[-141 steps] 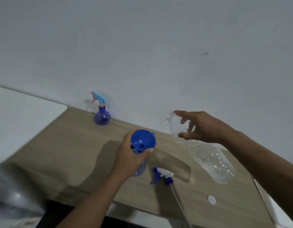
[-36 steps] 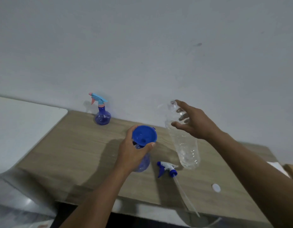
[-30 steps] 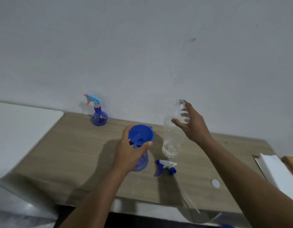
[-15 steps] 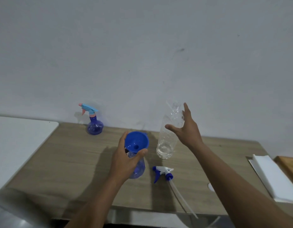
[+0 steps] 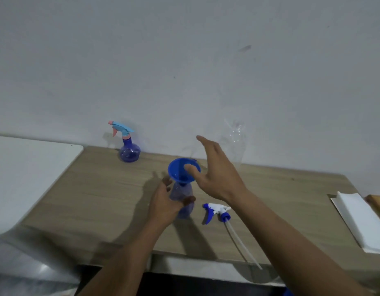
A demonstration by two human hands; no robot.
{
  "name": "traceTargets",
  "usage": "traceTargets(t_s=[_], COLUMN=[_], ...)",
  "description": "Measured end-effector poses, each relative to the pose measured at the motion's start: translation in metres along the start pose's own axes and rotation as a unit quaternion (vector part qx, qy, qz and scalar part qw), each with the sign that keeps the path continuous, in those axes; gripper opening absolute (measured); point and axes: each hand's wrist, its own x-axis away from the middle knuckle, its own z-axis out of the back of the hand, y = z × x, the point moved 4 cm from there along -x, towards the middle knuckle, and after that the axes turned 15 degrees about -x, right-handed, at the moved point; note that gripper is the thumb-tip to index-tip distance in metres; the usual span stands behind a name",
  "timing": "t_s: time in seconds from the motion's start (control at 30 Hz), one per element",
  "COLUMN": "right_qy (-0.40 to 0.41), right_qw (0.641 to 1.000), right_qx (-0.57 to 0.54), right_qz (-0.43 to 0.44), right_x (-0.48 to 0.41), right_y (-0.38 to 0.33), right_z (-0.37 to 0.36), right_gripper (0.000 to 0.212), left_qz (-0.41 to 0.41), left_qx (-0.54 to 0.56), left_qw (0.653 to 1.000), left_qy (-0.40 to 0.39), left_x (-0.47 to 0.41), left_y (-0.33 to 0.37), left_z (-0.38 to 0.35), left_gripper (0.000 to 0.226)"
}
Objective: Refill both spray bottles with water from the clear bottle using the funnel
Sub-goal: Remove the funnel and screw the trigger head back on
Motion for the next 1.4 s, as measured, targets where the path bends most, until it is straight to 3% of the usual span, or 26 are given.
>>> traceTargets(t_s=[0.1,0.17,0.23,0.5,0.67,0.87,1.03,1.17,1.27,1.4], right_qy=[-0.133,-0.181,-0.197,-0.211,-0.212,-0.24,-0.191,-0.118,-0.07,-0.043], right_qw=[0.987,0.973,0.966,0.964,0.964,0.953,0.968,0.983,0.987,0.981], right_qx=[0.078,0.126,0.152,0.134,0.143,0.133,0.064,-0.034,-0.068,-0.109], right_qz=[-0.049,-0.063,-0.065,-0.086,-0.072,-0.126,-0.151,-0.14,-0.124,-0.152], right_x=[-0.012,-0.019,-0.026,-0.037,-0.034,-0.036,-0.05,-0.05,-0.049,-0.053], right_y=[0.002,0.003,0.002,-0.001,-0.001,-0.001,0.003,0.015,0.033,0.067], right_z=[-0.023,-0.03,-0.032,-0.031,-0.033,-0.02,0.014,0.017,0.003,-0.028], right_gripper=[0.092,0.088,0.083,0.093,0.095,0.088,0.063,0.065,0.055,0.057], left_qz=[0.01,0.01,-0.002,-0.007,-0.004,-0.01,-0.04,-0.064,-0.068,-0.067], left_qx=[-0.029,-0.041,-0.047,-0.047,-0.027,-0.036,-0.036,-0.048,-0.061,-0.058], left_qw=[0.999,0.999,0.999,0.998,0.999,0.998,0.998,0.997,0.996,0.996], left_qy=[-0.015,-0.019,-0.026,-0.045,-0.045,-0.047,-0.025,-0.018,-0.02,-0.026], left_x=[-0.007,-0.008,-0.007,-0.003,-0.002,0.0,0.004,0.003,0.0,-0.006], left_y=[-0.01,-0.01,-0.008,-0.012,-0.011,-0.007,-0.01,-0.013,-0.017,-0.026], left_z=[-0.005,-0.004,-0.003,-0.001,0.0,0.002,0.008,0.009,0.008,0.006], left_gripper=[0.048,0.036,0.041,0.055,0.047,0.051,0.051,0.049,0.051,0.061])
